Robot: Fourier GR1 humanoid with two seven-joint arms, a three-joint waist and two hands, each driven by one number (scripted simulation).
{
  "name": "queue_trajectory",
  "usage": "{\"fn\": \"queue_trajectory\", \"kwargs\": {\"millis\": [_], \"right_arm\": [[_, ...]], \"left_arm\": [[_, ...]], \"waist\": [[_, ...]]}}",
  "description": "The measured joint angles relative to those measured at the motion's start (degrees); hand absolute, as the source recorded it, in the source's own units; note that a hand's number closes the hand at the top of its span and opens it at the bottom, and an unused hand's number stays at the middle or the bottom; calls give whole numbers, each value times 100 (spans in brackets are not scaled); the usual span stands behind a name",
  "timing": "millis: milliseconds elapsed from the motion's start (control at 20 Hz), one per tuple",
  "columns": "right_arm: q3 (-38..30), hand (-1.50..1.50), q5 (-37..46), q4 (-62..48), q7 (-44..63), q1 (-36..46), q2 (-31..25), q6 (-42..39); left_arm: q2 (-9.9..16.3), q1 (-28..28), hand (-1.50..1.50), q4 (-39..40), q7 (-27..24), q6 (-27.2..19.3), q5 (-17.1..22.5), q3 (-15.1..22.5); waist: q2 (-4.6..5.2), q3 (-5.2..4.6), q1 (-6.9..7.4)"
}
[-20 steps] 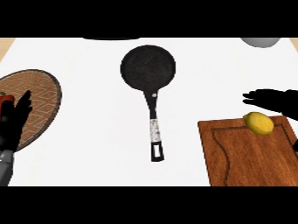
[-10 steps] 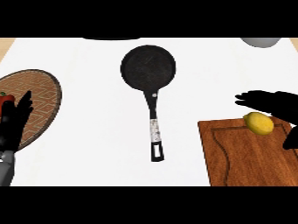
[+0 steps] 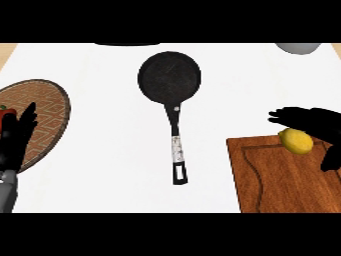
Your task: Pick the lemon from the cutting board and place it in the pan
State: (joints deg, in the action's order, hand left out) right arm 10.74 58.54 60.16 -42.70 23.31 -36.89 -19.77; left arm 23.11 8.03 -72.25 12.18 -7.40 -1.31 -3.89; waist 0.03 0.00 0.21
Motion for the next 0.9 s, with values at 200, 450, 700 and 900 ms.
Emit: {"fn": "queue_trajectory", "kwargs": {"millis": [200, 450, 700, 900], "right_arm": [[-19, 150, 235, -157, -199, 133, 111, 203], [-168, 150, 430, -284, -413, 198, 261, 771], [-390, 150, 652, -1115, -347, 752, 504, 1054], [-662, 150, 829, -2247, 74, 1692, 532, 1093]], "left_arm": [[-54, -49, 0, -83, 31, 51, -73, -60], [-20, -126, 0, -135, -23, 207, -57, -210], [-157, -78, 0, -305, 133, 190, -185, -144], [-183, 130, 0, -269, 189, 239, -239, -59]], "waist": [[0, 1, 5], [-5, -4, 12], [13, -7, 86], [99, 8, 281]]}}
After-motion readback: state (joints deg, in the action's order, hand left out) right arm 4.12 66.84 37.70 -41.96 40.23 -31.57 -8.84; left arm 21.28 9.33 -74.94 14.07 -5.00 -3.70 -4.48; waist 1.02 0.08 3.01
